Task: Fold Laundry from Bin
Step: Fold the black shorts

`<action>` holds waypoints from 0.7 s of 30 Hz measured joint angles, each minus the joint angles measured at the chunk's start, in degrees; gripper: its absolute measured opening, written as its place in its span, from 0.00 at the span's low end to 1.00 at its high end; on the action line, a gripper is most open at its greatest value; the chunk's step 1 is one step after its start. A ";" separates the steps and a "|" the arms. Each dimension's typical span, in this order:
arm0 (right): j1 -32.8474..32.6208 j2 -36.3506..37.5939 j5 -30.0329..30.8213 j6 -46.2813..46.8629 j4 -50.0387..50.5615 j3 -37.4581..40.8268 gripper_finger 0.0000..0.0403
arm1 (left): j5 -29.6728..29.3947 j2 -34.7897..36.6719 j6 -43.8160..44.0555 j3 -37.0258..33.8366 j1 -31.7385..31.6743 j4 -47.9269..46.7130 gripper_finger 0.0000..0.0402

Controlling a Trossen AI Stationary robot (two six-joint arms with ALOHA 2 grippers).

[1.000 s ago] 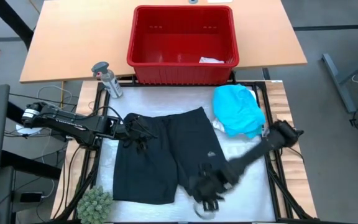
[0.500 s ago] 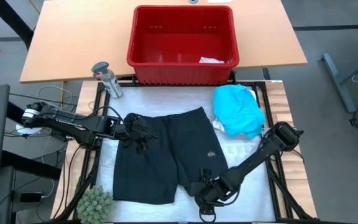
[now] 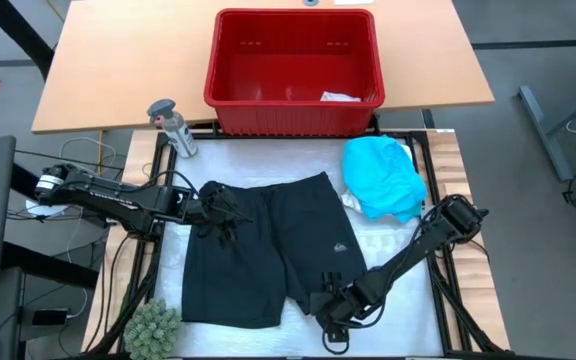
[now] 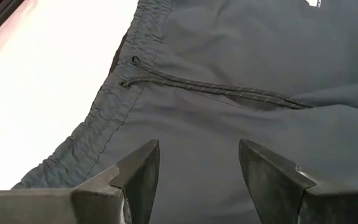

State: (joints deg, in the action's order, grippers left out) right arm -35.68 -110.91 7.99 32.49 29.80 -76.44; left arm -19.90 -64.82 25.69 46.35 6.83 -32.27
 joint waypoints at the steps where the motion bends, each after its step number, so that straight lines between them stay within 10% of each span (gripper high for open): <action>1: 0.29 0.01 0.00 -0.03 -0.97 0.49 0.59 | -0.02 0.00 0.00 0.00 0.00 0.00 0.52; 21: 4.35 -2.97 -1.79 -6.29 -6.40 3.17 0.56 | -0.28 0.00 0.00 0.00 0.00 -0.18 0.52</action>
State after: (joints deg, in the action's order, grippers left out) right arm -31.32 -113.88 6.20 26.20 23.41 -73.27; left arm -20.18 -64.82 25.69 46.35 6.83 -32.45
